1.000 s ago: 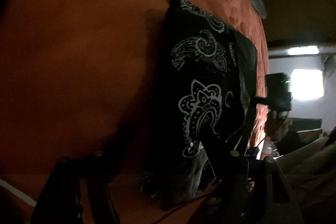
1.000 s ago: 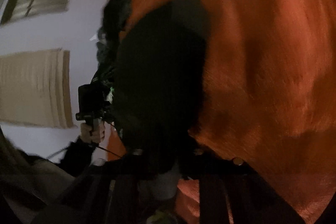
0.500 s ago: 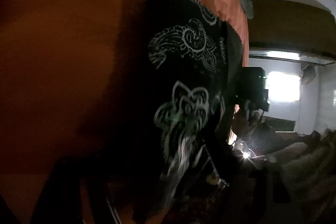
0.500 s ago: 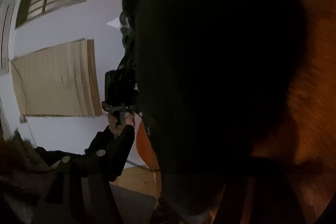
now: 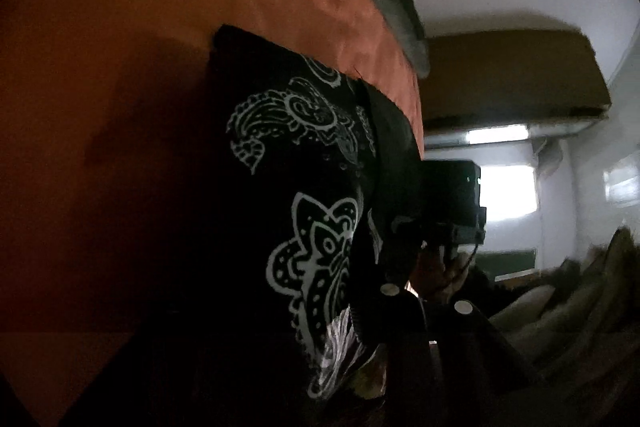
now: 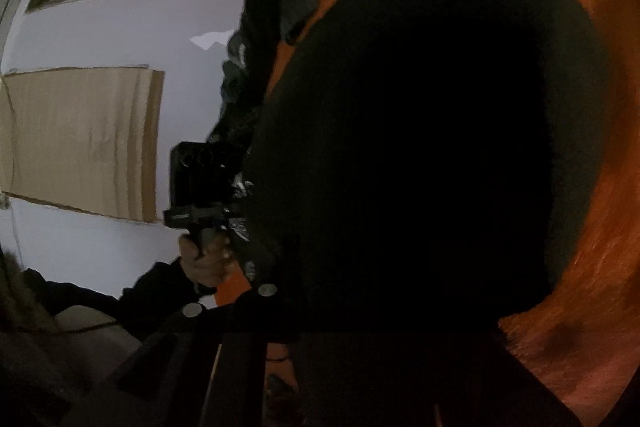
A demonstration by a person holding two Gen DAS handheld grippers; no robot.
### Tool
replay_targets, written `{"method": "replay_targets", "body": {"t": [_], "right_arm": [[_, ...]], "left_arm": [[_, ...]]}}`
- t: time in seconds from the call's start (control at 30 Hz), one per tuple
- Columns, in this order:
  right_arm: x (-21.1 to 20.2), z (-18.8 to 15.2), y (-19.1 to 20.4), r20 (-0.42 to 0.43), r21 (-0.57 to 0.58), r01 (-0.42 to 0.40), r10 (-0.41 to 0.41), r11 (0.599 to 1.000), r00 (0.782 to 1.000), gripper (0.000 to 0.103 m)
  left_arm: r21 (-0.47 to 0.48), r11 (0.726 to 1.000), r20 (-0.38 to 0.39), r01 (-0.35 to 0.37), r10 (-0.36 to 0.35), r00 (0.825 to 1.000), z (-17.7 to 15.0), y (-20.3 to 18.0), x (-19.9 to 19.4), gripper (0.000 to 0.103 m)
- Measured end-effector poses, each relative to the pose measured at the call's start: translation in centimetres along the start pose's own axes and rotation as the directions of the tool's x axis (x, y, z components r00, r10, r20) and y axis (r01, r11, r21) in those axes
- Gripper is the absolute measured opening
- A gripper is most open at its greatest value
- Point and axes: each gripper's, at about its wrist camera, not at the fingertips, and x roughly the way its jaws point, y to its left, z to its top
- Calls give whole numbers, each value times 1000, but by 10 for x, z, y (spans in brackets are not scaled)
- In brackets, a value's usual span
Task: Fold clothes
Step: 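Carry the paisley garment up with the left gripper while the right gripper supports it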
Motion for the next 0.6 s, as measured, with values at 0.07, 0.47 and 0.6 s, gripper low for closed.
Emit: {"method": "replay_targets", "body": {"t": [0.07,0.47,0.6], "right_arm": [[-5,6,8,3,-24,24,-23,999,1000,10],[-111,56,65,31,-97,202,-200,975,979,9],[-160,84,97,75,-114,231,-224,966,972,8]], "left_arm": [[-29,1000,-2,7,-7,1000,5,4,10,26],[45,994,46,104,-106,993,65,-65,30,26],[111,990,55,85,-91,994,109,-130,24,26]]}}
